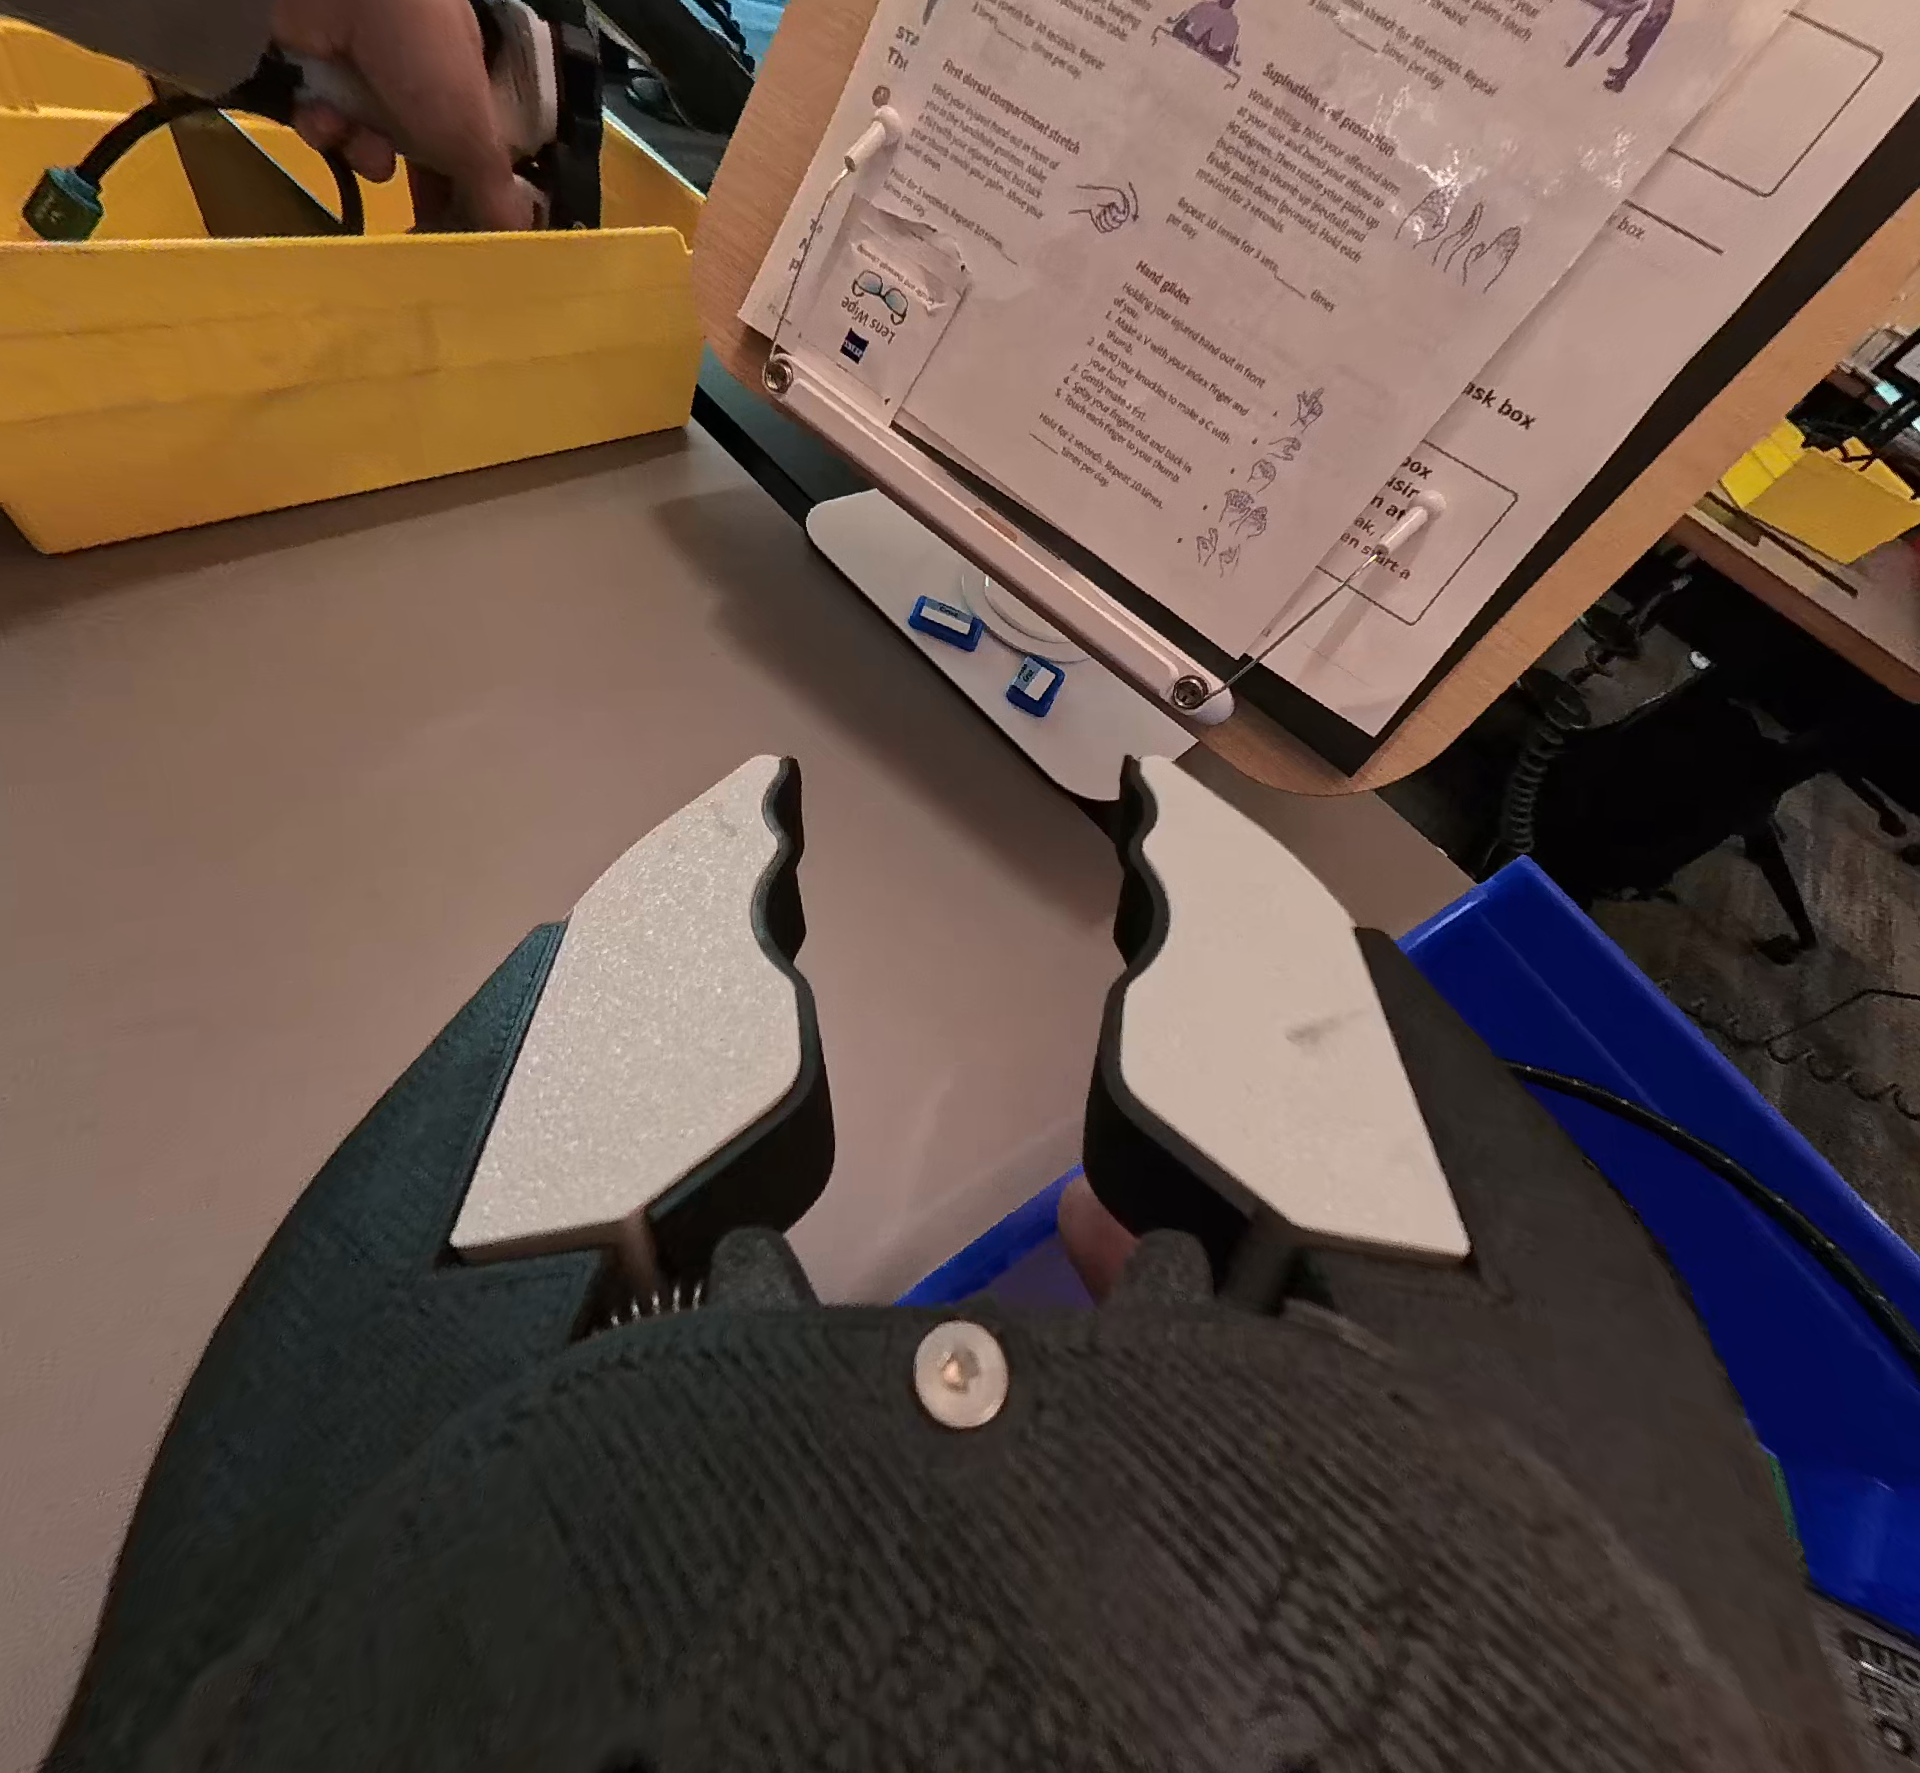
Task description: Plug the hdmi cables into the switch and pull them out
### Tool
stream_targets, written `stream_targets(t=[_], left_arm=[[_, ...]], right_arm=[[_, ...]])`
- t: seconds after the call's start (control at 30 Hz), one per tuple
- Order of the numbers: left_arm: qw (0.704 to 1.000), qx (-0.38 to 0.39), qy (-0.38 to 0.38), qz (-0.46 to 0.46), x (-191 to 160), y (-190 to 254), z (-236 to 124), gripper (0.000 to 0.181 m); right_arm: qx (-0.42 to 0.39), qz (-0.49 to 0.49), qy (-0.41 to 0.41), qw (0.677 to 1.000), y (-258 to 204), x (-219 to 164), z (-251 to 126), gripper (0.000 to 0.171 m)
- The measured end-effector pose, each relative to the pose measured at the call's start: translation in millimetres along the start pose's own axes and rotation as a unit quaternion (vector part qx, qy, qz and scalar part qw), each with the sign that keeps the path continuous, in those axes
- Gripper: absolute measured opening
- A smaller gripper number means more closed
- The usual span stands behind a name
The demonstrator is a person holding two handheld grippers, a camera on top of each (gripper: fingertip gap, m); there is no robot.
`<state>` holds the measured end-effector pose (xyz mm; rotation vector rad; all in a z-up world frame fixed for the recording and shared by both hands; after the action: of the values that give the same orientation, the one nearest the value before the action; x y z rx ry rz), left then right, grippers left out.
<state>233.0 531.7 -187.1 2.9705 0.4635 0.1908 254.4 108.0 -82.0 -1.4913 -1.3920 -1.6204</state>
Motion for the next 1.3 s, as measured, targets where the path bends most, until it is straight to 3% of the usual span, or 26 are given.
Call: stream_targets(t=[0.03, 0.27, 0.4, 0.6, 0.8, 0.97, 1.1, 1.2, 1.23, 1.3], left_arm=[[1.0, -0.01, 0.013, -0.005, 0.0, 0.0, -2.3, 0.004], [0.985, -0.084, 0.147, -0.029, -6.8, -8.3, -47.3, 0.004], [0.96, -0.141, 0.239, -0.035, -14.2, -9.4, -83.0, 0.003], [0.898, -0.18, 0.401, 0.009, -32.0, 1.4, -145.3, 0.003], [0.808, -0.292, 0.505, 0.082, -81.1, 68.7, -204.7, 0.003], [0.778, -0.337, 0.515, 0.128, -127.1, 145.2, -200.8, 0.003], [0.775, -0.332, 0.512, 0.162, -152.1, 198.1, -186.7, 0.003], [0.771, -0.32, 0.517, 0.187, -162.2, 224.1, -183.0, 0.003], [0.77, -0.316, 0.521, 0.191, -164.0, 229.1, -183.4, 0.003], [0.773, -0.286, 0.526, 0.21, -165.6, 233.6, -183.2, 0.003]], right_arm=[[0.0, -0.002, 0.002, 1.0, 0.0, 1.1, -0.6, 0.058], [-0.007, 0.0, 0.011, 1.0, 3.8, 4.9, -5.6, 0.058], [-0.001, 0.002, 0.022, 1.0, 1.3, 8.9, -5.8, 0.058], [0.037, 0.012, 0.077, 0.996, -15.7, 24.5, -1.4, 0.061], [0.074, 0.005, 0.16, 0.984, -49.6, 49.6, 8.2, 0.064], [0.087, 0.059, 0.26, 0.96, -87.3, 73.7, 16.5, 0.065], [0.088, 0.063, 0.273, 0.956, -106.4, 77.8, 21.6, 0.062], [0.105, 0.074, 0.278, 0.952, -107.6, 76.8, 21.0, 0.047], [0.1, 0.076, 0.273, 0.954, -104.3, 74.7, 20.6, 0.023], [0.109, 0.092, 0.262, 0.955, -96.6, 71.0, 19.6, 0.017]])
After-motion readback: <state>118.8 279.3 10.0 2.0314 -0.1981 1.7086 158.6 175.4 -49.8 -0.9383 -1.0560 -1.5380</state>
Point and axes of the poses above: each gripper's, where its closed fingertips meet, z out along the fingers, x out of its top, y = z × x across the jaws, the point moved 7 cm from there along -z, back along the fingers, and after that the axes turned 11 degrees about y, right-handed, at the moved point
